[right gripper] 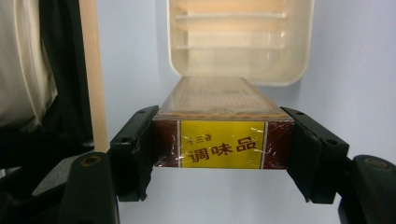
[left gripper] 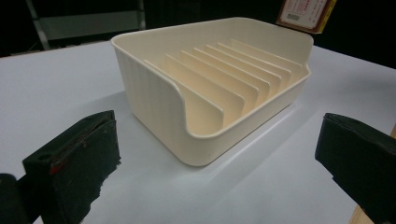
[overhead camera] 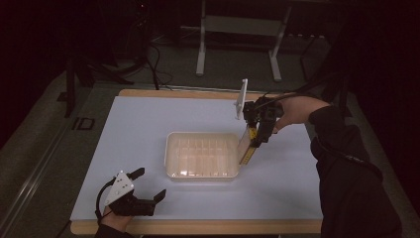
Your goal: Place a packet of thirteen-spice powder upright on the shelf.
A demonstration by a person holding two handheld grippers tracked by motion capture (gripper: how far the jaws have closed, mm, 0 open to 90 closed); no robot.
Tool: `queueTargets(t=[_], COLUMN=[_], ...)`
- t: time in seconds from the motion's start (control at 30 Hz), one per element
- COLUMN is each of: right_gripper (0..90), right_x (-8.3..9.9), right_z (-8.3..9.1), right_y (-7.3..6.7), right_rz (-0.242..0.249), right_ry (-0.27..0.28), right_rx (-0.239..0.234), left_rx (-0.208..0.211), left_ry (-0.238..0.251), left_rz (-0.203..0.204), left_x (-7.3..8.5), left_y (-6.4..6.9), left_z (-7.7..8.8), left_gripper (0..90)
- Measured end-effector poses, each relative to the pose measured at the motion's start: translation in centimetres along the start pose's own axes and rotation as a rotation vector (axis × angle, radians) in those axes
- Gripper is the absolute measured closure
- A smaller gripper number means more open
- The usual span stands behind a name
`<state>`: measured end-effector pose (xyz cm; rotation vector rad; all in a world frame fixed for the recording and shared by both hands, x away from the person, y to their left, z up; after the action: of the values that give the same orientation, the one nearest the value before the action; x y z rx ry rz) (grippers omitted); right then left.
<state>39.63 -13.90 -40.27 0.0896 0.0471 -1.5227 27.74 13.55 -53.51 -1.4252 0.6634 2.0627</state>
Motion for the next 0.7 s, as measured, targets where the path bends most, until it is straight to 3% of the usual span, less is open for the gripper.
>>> queueTargets(t=[0.13, 0.37, 0.7], right_gripper=[32.0, 32.0, 32.1], right_x=[-1.1, -2.5, -5.2], right_z=[0.1, -0.2, -0.8], right_y=[0.0, -0.2, -0.2], right_rz=[0.019, -0.002, 0.002], right_ry=[0.027, 0.028, 0.072], right_rx=[0.002, -0.018, -0.035], left_rx=[0.003, 0.005, 0.006], left_ry=[0.007, 0.006, 0.004], left_rz=[0.005, 0.005, 0.002], left_x=[-0.1, -0.1, -0.1], left_y=[0.0, 0.0, 0.0], left_z=[0.0, 0.0, 0.0], left_gripper=[0.0, 0.0, 0.0])
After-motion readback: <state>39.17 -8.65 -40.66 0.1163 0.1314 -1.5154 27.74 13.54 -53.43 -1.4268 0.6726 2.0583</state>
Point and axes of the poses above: each handheld gripper's, and its own axes: z roughly backward along the jaws, x roughly out of its underside, y roughly to its right, the point moved 10 cm from there along -z, roughly forward along the jaws, and after that the axes turned 3 degrees about x, right-handed, at the moved point
